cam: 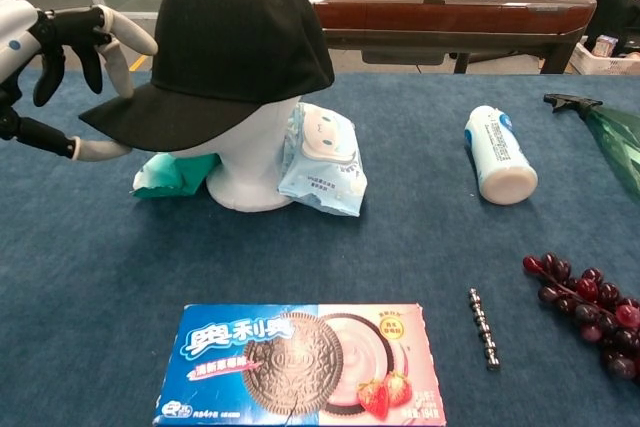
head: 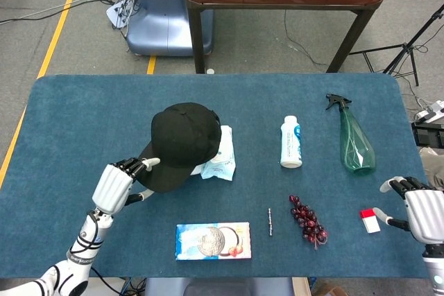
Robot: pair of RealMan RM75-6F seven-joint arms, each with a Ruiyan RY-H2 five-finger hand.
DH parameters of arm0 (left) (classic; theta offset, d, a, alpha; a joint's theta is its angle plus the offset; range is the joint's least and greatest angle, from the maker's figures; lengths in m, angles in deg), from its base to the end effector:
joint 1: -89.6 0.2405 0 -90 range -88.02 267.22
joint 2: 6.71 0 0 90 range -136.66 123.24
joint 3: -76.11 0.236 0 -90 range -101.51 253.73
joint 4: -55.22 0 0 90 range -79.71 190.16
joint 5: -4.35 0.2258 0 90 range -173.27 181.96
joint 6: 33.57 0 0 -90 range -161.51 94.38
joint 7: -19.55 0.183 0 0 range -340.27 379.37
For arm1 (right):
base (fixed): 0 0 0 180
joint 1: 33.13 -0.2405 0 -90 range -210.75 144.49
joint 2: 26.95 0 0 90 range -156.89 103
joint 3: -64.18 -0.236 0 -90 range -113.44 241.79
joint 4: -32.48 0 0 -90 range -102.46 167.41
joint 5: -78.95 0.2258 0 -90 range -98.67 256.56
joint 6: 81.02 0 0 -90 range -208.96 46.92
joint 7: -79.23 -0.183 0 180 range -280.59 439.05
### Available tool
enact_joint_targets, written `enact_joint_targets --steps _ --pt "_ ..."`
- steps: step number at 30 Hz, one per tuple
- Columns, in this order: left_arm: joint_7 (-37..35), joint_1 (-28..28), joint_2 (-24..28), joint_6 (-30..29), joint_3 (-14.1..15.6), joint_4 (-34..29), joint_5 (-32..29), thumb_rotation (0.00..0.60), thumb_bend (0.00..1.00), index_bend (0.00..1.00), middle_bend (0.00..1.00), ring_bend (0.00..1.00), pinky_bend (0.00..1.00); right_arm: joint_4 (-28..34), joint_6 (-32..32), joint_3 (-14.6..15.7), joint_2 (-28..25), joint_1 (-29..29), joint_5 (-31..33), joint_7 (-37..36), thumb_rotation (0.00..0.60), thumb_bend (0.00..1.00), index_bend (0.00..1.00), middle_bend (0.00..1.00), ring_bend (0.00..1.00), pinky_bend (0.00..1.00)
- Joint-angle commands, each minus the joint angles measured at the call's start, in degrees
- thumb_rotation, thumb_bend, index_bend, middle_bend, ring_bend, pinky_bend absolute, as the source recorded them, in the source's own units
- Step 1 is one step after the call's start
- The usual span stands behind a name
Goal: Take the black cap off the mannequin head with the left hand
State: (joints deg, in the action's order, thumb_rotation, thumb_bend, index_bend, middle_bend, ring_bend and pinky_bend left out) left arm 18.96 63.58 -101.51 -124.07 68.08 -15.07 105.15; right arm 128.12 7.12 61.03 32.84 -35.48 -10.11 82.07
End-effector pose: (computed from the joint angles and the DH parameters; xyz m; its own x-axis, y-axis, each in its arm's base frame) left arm -0.1437 0.3028 0.0225 0.1610 -0.2328 0.9591 0.7953 -0.5448 -0.2657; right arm -0.2895 -0.2073 0.1587 0.4585 0.0405 0.8878 -0.8878 -0.0244 0.4596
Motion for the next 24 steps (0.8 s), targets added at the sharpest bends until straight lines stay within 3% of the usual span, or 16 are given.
enact_joint_targets --steps 1,12,19,24 --pt "-0.8 -0.2 -0.7 -0.1 -0.7 -0.6 -1.4 0.6 0.0 0.34 0.53 0.53 0.75 0.0 0.0 0.0 0.0 0.0 -0.1 0.0 0.6 0.05 0.49 0.48 0.4 0.56" --pt "-3.2 -0.7 -1.7 -2.1 -1.0 1.1 -1.9 0.6 0.02 0.39 0.58 0.57 0.79 0.0 0.0 0.1 0.0 0.0 -0.1 -0.1 0.6 0.05 0.49 0.48 0.4 0.56" --pt "-4.3 -0.8 -1.7 -3.1 -0.5 2.0 -1.8 0.6 0.3 0.4 0.6 0.59 0.8 0.0 -0.1 0.0 0.0 0.0 0.0 0.0 0.6 0.05 0.49 0.48 0.4 0.56" --pt "-4.7 -0.7 -1.7 -3.7 -0.1 2.5 -1.8 0.6 0.42 0.4 0.6 0.59 0.8 0.0 -0.2 0.1 0.0 -0.1 0.1 0.1 0.6 0.05 0.49 0.48 0.4 0.56"
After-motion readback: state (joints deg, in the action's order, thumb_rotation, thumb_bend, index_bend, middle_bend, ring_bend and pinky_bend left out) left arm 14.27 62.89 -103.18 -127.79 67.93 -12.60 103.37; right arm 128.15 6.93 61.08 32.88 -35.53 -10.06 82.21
